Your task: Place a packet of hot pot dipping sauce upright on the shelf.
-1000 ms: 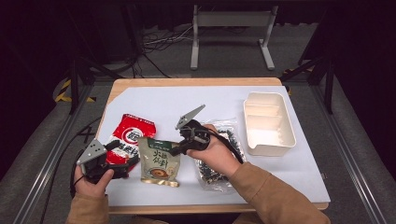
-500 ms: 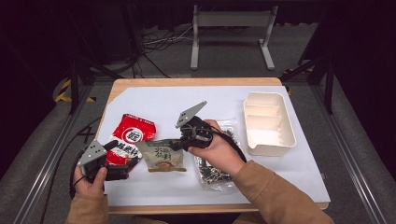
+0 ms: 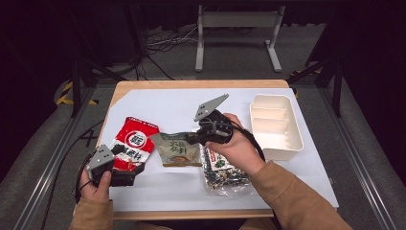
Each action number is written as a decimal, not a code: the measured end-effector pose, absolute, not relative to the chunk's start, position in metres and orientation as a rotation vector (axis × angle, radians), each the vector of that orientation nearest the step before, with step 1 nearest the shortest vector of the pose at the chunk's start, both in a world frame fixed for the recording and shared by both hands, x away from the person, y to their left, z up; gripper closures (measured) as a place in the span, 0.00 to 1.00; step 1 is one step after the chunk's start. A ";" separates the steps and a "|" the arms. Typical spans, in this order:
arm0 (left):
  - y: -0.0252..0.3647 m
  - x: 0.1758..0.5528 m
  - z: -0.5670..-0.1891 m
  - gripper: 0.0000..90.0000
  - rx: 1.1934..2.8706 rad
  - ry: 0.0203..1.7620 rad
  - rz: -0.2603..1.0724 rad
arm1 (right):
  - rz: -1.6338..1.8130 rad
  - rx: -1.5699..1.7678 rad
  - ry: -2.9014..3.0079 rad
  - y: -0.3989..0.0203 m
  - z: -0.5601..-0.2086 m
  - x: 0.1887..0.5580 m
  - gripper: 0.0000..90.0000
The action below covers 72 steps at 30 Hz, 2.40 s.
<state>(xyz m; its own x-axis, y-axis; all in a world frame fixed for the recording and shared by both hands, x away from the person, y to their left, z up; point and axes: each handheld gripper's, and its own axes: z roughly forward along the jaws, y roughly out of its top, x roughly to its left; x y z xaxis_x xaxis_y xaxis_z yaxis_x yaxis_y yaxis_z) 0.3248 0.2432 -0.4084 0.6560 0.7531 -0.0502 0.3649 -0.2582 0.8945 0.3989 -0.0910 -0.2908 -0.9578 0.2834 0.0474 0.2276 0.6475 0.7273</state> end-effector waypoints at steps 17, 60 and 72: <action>0.240 0.326 -0.411 0.02 1.893 0.869 0.474 | 1.193 0.488 2.681 -0.139 -0.260 0.411 1.00; 0.238 0.329 -0.416 0.02 1.928 0.836 0.464 | 1.163 0.611 2.414 -0.262 -0.226 0.449 1.00; 0.237 0.329 -0.416 0.02 1.929 0.836 0.460 | 1.139 0.654 2.359 -0.294 -0.225 0.461 1.00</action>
